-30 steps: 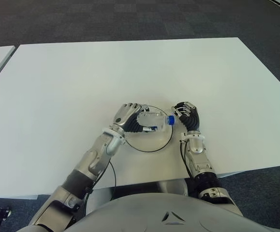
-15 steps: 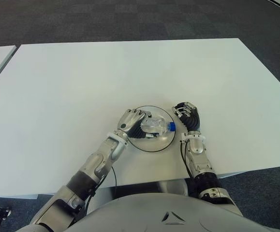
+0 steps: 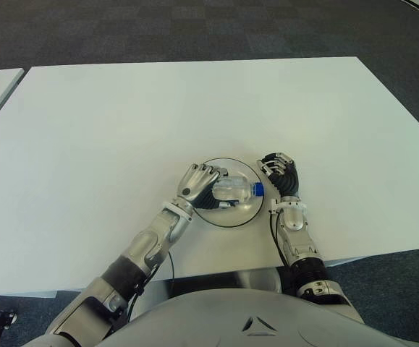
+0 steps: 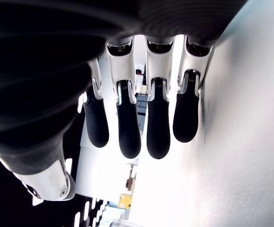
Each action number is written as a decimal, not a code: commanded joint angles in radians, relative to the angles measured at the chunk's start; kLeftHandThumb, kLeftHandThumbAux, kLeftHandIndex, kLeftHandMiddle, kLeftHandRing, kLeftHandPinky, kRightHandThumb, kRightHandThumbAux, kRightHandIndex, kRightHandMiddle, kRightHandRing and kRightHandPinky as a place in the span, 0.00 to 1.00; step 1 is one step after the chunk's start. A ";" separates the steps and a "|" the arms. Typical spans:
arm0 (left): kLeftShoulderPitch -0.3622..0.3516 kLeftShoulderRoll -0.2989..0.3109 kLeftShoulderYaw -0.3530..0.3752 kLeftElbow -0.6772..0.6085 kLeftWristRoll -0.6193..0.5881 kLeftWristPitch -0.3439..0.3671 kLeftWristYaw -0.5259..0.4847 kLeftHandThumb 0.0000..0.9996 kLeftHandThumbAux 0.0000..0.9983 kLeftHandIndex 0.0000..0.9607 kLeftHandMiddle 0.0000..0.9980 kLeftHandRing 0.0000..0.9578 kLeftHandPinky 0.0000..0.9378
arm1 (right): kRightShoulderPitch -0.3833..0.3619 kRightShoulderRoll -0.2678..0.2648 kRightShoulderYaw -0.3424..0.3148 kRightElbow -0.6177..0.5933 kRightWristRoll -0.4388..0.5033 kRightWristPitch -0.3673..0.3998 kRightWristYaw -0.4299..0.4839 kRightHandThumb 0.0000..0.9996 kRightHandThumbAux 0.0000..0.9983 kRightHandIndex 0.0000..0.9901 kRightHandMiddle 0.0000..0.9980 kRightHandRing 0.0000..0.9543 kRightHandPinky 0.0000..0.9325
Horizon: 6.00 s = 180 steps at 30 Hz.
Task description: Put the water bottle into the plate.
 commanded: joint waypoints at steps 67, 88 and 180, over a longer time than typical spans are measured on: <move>0.019 -0.079 0.256 0.266 -0.455 -0.312 0.302 0.06 0.51 0.00 0.00 0.00 0.00 | 0.023 0.000 0.003 -0.006 0.007 0.072 0.018 0.70 0.73 0.42 0.48 0.53 0.56; 0.182 -0.223 0.462 0.062 -0.736 -0.079 0.080 0.11 0.90 0.22 0.23 0.22 0.26 | 0.007 0.007 0.033 -0.009 -0.016 0.067 0.004 0.70 0.73 0.43 0.51 0.55 0.56; 0.260 -0.225 0.583 0.047 -0.903 -0.126 -0.190 0.70 0.72 0.45 0.75 0.77 0.78 | 0.043 0.053 0.080 -0.097 -0.006 0.139 0.032 0.71 0.73 0.43 0.50 0.53 0.53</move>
